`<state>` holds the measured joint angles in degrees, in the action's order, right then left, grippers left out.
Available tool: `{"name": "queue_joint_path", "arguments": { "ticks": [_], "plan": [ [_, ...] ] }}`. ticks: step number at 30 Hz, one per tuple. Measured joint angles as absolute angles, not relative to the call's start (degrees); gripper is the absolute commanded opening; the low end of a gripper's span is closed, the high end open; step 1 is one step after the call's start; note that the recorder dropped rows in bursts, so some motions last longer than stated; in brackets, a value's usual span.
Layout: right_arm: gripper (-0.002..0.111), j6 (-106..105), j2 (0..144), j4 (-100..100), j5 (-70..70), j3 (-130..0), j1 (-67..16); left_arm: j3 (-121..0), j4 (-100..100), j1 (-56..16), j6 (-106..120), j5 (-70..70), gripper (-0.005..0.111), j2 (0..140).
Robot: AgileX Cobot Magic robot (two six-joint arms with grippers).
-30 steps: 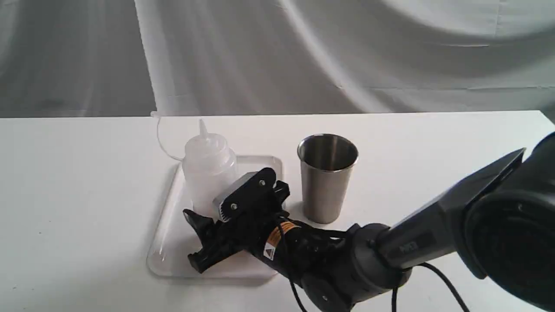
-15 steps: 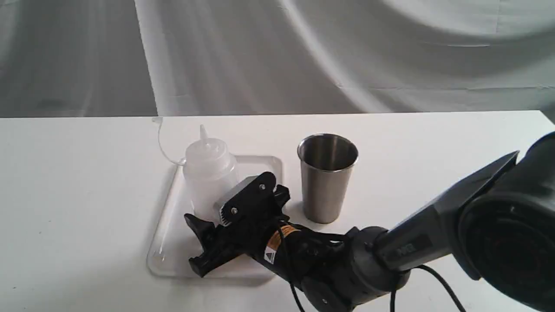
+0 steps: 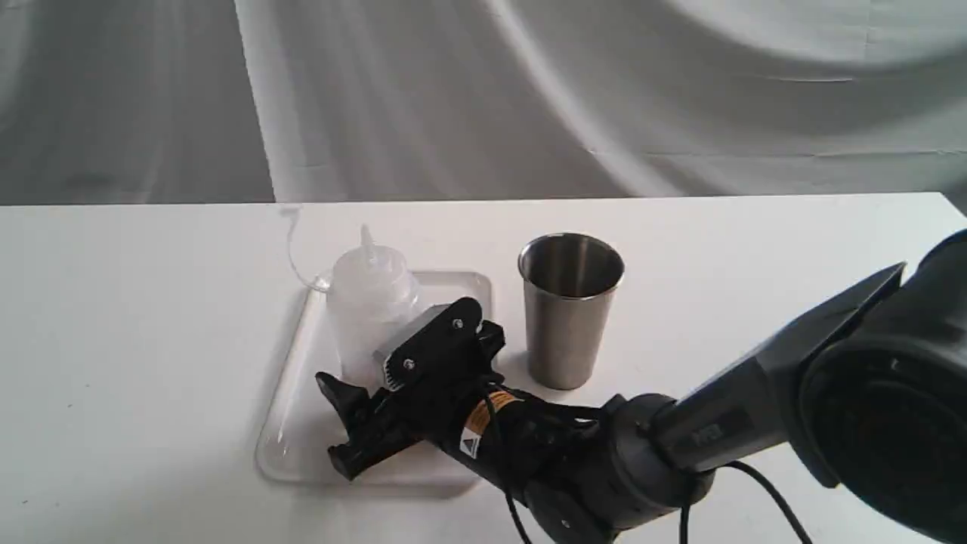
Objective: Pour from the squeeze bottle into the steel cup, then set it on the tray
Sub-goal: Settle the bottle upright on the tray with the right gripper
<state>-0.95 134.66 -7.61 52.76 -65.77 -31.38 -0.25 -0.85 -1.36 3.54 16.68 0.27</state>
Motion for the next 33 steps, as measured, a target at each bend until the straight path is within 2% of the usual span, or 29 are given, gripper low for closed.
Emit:
{"name": "queue_joint_path", "arguments": {
  "ticks": [7,22,24,31,33],
  "plan": [
    [0.082,1.44,134.66,-7.61,53.05,-65.77,-31.38,-0.26,-0.85,-1.36,3.54,16.68,0.008,0.27],
    [0.082,1.67,134.66,-7.92,53.05,-65.77,-31.38,-0.26,-0.85,-1.36,3.54,16.68,0.008,0.27],
    [0.085,1.67,134.66,-8.38,53.05,-65.77,-31.38,-0.26,-0.85,-1.36,3.54,16.68,0.008,0.27],
    [0.105,1.80,134.66,-9.35,52.88,-65.77,-31.38,-0.26,-0.85,-1.36,3.54,16.68,0.008,0.27],
    [0.105,1.80,134.66,-9.35,52.39,-65.77,-31.38,-0.26,-0.85,-1.36,3.54,16.68,0.008,0.27]
  ]
}}
